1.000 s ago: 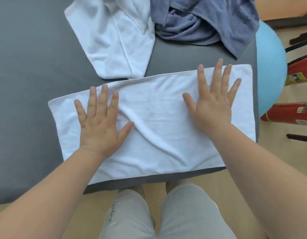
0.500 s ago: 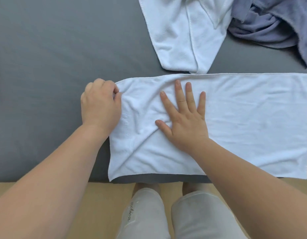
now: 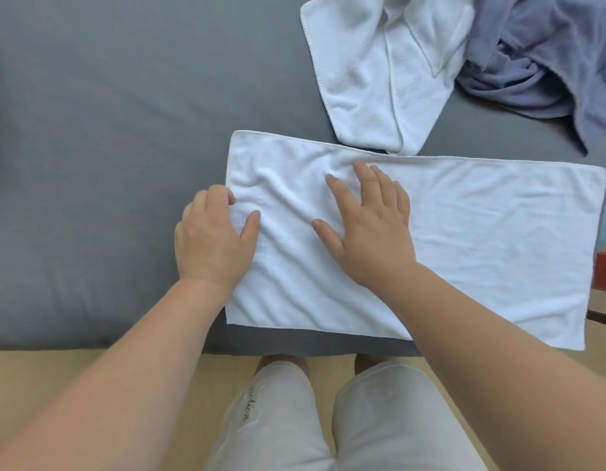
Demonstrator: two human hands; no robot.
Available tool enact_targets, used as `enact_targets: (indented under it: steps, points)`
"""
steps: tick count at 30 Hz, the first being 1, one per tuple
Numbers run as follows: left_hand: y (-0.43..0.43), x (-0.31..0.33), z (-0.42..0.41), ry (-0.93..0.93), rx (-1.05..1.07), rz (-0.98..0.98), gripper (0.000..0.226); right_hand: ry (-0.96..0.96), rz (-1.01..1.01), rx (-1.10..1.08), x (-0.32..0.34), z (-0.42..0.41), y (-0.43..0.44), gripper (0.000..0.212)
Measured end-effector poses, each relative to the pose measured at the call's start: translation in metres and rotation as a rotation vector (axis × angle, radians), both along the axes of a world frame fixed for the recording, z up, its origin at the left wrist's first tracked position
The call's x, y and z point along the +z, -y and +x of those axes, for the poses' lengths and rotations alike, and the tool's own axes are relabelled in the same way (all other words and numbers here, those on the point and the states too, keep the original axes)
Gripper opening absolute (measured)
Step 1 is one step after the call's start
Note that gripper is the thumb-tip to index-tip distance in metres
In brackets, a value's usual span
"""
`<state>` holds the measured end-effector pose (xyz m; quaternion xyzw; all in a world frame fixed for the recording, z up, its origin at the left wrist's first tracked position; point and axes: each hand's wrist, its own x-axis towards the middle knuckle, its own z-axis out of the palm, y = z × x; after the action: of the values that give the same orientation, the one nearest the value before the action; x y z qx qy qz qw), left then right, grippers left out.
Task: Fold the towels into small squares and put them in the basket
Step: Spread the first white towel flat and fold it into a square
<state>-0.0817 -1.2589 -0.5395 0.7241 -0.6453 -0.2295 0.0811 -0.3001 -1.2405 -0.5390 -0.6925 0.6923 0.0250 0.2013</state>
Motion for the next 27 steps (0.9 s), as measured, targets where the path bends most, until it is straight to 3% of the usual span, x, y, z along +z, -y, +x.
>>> enact_targets:
  steps: [3, 5, 9, 12, 19, 23, 27]
  points:
    - [-0.034, 0.003, 0.014, 0.049, -0.015, 0.1, 0.041, 0.146, -0.184, 0.127, 0.007, 0.038, 0.015, 0.053]
    - [-0.05, 0.006, 0.021, 0.118, -0.035, 0.179, 0.05, 0.192, -0.167, 0.204, 0.009, 0.068, 0.027, 0.049]
    - [-0.068, 0.011, 0.027, 0.203, -0.015, 0.297, 0.059, 0.022, 0.025, 0.286, 0.003, 0.111, 0.041, 0.057]
    - [-0.073, 0.012, 0.032, 0.177, 0.049, 0.38, 0.052, -0.086, 0.079, 0.251, 0.0, 0.125, 0.05, 0.061]
    - [-0.078, 0.011, 0.036, -0.027, -0.005, 0.371, 0.036, -0.18, 0.022, 0.19, 0.004, 0.14, 0.045, 0.081]
    - [-0.083, 0.02, 0.038, -0.214, 0.138, 0.342, 0.025, -0.027, -0.073, 0.065, 0.014, 0.14, 0.048, 0.079]
    - [-0.081, 0.027, 0.048, -0.37, 0.345, 0.407, 0.02, 0.277, -0.081, -0.033, 0.017, 0.137, 0.049, 0.075]
